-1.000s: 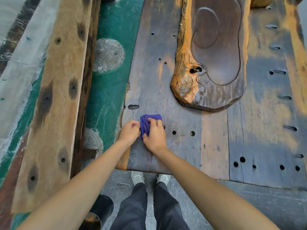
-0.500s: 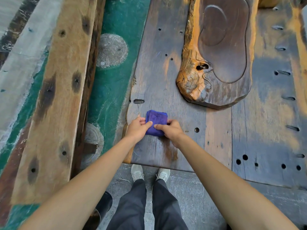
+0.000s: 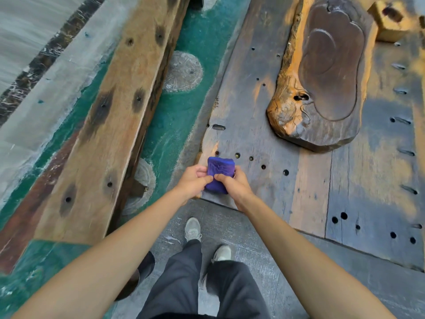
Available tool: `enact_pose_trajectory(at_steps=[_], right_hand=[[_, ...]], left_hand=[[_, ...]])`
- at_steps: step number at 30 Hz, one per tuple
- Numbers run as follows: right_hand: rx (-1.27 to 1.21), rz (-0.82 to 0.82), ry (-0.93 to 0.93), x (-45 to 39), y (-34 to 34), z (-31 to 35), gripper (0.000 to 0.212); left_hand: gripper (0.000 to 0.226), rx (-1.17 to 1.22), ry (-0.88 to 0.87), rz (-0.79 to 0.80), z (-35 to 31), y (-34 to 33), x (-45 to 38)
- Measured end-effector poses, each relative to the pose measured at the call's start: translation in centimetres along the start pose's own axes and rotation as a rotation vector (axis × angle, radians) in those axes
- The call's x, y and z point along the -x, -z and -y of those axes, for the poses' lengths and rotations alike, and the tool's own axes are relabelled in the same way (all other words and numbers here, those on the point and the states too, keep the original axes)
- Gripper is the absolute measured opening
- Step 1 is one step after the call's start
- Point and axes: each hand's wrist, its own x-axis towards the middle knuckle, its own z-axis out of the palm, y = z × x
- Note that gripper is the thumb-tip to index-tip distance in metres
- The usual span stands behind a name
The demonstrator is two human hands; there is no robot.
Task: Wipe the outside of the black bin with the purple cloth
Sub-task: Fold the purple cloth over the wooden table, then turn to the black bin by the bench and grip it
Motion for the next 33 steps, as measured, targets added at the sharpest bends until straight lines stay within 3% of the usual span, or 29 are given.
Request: enact_pose_trajectory(at_steps=[10, 13, 18, 28, 33], right_hand=[[0.113, 0.217, 0.192, 8.8, -4.7, -6.7, 0.027], [0.156, 0.248, 0.216, 12.1, -5.5, -10.1, 0.031], [0.197, 0.321, 0.172, 17.7, -7.3, -15.5, 0.015], [0.427, 0.394, 0.135, 25.1, -15.2, -24.3, 0.013], [0.516, 0.397, 0.112, 27.8, -20.3, -30.0, 0.016]], left_hand=[[0.025, 0.131, -0.09, -0.301, 9.9, 2.5, 12.4], [0.022, 0.175, -0.07, -0.317, 14.0, 2.0, 16.6], [0.024, 0.237, 0.013, -0.349, 20.6, 2.0, 22.7], [0.016, 0.164, 0.171, -0.496, 36.0, 6.3, 31.1], [0.013, 0.055, 0.225, -0.473, 45.4, 9.7, 34.9]])
